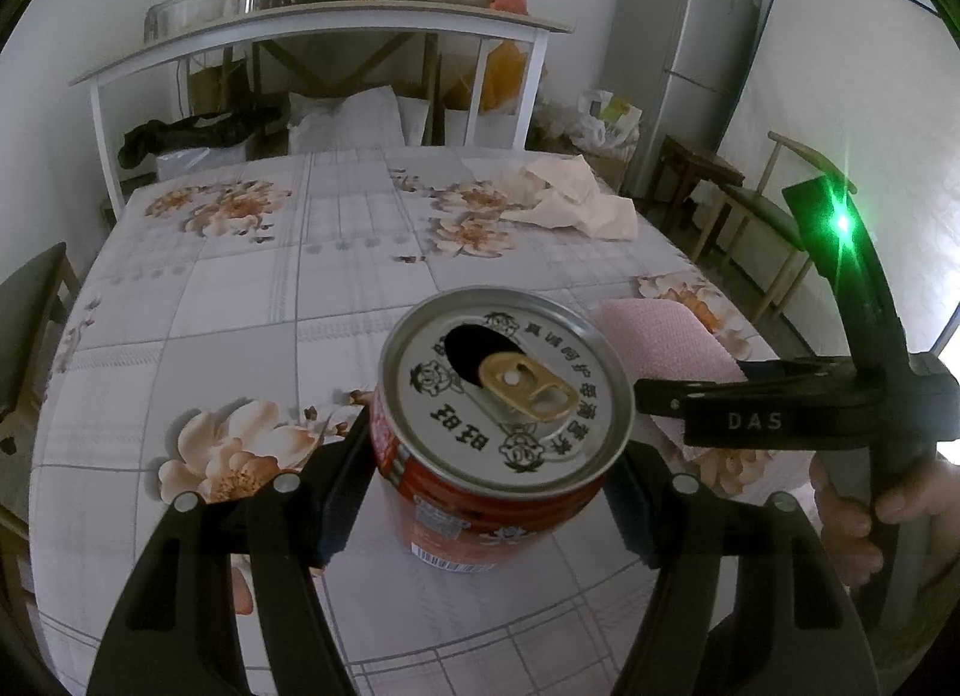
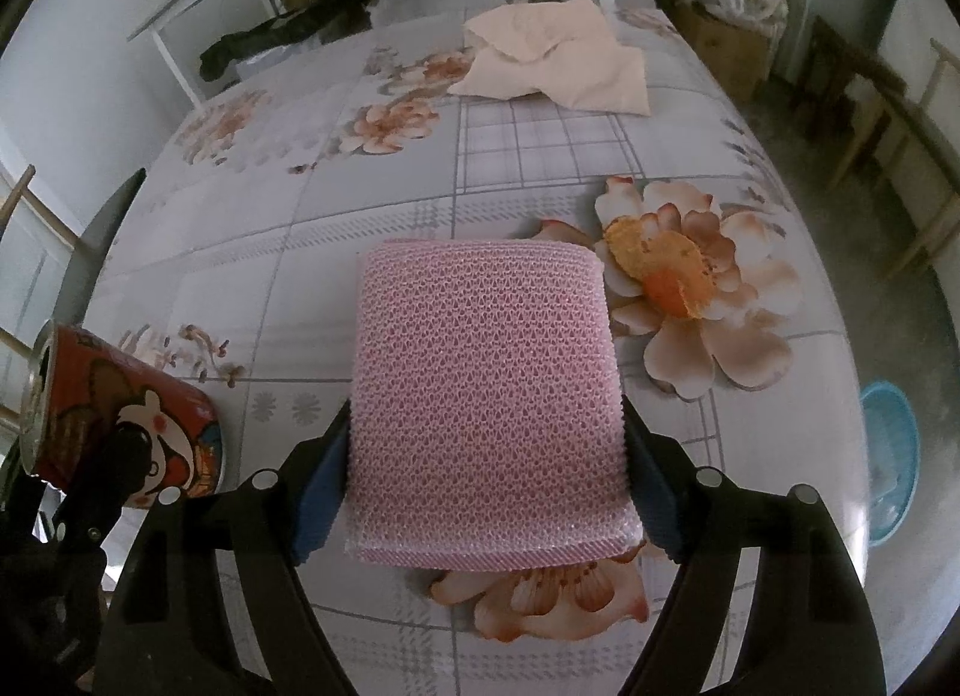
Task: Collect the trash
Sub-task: 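Lift the pink sponge with the right tool while the left tool lifts the can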
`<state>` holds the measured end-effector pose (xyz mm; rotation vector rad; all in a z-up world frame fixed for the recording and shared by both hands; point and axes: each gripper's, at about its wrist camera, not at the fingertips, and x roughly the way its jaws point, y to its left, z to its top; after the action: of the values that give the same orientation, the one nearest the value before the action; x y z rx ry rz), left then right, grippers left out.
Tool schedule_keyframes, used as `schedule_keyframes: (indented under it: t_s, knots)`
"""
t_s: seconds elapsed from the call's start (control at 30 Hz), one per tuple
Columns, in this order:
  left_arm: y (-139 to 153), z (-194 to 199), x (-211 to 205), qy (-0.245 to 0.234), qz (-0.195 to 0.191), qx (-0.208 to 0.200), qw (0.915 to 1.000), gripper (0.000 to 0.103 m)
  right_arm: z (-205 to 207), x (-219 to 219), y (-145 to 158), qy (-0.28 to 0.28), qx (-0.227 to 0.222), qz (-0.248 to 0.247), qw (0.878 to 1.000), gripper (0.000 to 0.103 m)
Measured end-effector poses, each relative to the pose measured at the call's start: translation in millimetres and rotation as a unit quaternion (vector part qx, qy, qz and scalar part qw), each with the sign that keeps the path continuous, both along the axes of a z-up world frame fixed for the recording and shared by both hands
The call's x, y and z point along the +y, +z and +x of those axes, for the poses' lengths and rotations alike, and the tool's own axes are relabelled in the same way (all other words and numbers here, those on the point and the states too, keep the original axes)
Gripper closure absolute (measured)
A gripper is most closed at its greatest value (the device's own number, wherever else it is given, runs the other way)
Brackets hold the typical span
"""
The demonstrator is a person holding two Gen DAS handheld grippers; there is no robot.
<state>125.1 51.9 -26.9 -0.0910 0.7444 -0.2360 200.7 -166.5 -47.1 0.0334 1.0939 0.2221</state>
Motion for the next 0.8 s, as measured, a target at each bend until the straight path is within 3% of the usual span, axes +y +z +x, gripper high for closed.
schedule_keyframes:
  t_s: [0.8]
  knots:
    - [11, -10, -19, -0.013, 0.007, -0.022, 0.9997, 0.036, -15, -27, 12, -0.018, -0.009, 0.052, 0.998, 0.027]
